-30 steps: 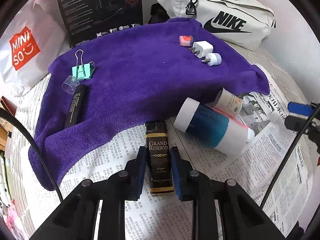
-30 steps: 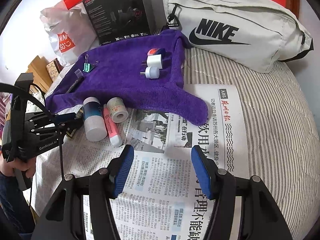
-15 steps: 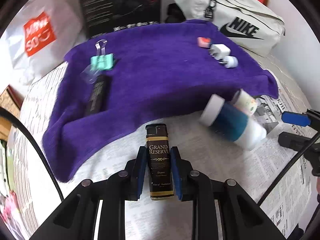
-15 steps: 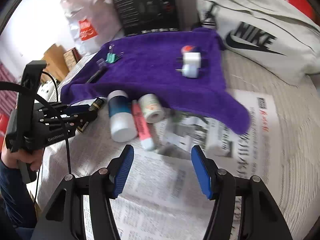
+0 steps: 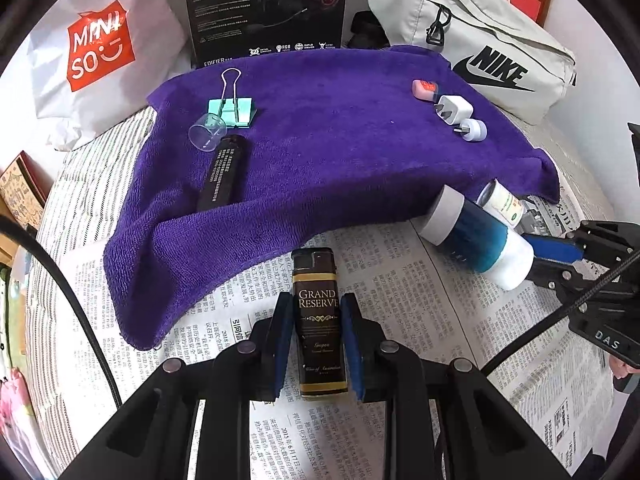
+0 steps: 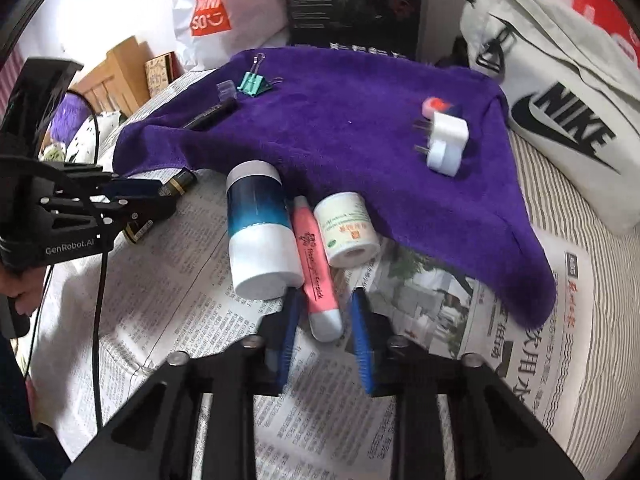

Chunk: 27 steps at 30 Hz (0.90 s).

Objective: Organize rigid objects
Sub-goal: 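Grasp the Grand Reserve bottle with the left tool while the right tool grasps the pink highlighter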

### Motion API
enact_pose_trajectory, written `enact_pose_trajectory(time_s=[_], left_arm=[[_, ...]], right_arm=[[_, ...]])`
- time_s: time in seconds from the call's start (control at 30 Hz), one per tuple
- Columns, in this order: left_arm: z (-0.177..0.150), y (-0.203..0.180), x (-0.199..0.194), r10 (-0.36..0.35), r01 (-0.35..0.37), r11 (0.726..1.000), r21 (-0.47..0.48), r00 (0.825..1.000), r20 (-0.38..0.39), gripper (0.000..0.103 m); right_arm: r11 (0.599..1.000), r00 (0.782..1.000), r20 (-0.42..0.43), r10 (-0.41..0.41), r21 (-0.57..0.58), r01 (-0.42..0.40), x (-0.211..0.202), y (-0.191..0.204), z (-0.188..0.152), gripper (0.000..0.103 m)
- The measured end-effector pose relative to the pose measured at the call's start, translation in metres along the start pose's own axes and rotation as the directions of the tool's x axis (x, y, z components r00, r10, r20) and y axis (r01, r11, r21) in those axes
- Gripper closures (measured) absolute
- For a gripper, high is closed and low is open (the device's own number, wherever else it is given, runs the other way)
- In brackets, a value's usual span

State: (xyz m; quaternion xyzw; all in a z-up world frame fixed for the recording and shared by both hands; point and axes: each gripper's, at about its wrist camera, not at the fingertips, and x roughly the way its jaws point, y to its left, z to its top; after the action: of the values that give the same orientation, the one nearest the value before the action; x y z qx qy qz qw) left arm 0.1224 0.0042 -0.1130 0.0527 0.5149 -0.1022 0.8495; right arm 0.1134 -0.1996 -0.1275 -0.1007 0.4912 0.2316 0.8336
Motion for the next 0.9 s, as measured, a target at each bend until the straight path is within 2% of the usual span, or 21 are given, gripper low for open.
enact_pose_trajectory(time_s=[0.43, 0.67, 0.8, 0.9], left_arm=[[-0.001, -0.001, 0.000, -0.007, 0.007, 1.000, -0.003, 1.000, 0.009, 0.079], [0.000, -0.001, 0.000, -0.005, 0.005, 1.000, 0.002, 1.000, 0.003, 0.079], [0.000, -0.001, 0.000, -0.005, 0.005, 1.000, 0.001, 1.000, 0.002, 0.079], [-0.001, -0.002, -0.001, -0.002, 0.002, 1.000, -0.002, 1.000, 0.004, 0.079]], right_arm=[[1.000, 0.999, -0.041, -0.022, 0.001, 0.022, -0.019, -0.001, -0.028, 0.086], [0.999, 0.999, -0.032, -0.039, 0.010, 0.039, -0.005, -0.002, -0.009, 0.070], [0.999, 0.999, -0.017, -0.043, -0.010, 0.043, 0.001, 0.000, 0.000, 0.071], [0.999, 0.999, -0.011, -0.042, -0.034, 0.042, 0.003, 0.003, 0.003, 0.084]])
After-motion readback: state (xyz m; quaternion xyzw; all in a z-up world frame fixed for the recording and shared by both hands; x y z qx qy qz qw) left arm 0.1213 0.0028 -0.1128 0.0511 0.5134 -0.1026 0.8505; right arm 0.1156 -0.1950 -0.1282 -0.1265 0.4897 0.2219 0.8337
